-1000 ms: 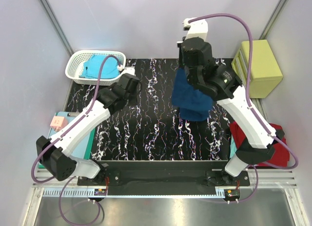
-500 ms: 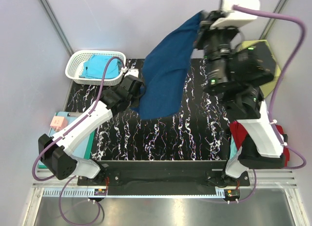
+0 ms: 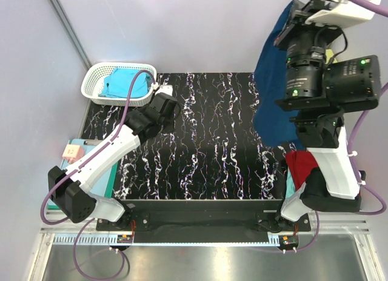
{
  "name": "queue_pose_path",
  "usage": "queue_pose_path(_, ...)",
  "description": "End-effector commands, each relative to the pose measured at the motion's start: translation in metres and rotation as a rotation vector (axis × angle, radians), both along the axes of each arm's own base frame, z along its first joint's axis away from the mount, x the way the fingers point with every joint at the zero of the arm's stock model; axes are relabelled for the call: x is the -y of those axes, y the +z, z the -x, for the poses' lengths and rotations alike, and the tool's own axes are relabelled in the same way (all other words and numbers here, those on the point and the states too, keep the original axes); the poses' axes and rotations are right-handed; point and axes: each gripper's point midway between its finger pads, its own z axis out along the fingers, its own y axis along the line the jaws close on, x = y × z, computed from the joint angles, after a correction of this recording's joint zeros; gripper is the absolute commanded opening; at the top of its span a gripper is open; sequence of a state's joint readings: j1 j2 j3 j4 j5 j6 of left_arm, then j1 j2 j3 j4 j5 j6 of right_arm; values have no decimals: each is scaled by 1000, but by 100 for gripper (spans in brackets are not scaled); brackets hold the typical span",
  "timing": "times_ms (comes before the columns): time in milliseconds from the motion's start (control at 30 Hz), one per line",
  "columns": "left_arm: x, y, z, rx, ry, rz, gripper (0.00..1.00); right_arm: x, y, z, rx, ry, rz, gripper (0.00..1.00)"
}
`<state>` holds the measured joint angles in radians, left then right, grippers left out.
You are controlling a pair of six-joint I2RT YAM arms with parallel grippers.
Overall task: Fold and stack the t-shirts
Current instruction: Flatten out the tshirt
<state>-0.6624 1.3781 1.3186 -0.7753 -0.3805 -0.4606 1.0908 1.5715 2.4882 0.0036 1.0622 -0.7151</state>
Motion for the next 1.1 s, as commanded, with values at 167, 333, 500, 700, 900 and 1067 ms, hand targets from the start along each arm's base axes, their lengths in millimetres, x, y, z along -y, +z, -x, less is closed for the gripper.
queue_pose_path(167,0,31,-11,92,5,23,30,-73,-28,-26,-44,148,27,0)
queue_pose_path(333,-22,33,-8,109,49,16,30,-175,-94,-54,-171,346,97,0)
queue_pose_path(500,-47,40,-6,135,104,14,30,-182,-124,-65,-253,312,145,0)
queue_pose_path(700,-55,53,-5,176,139,22,30,-52,-96,-72,-243,56,87,0)
queue_pose_path(900,-55,57,-5,181,140,26,30,89,-65,-20,-153,-231,44,0)
queue_pose_path(1067,-51,52,-6,159,129,24,30,123,-56,8,-131,-301,58,0)
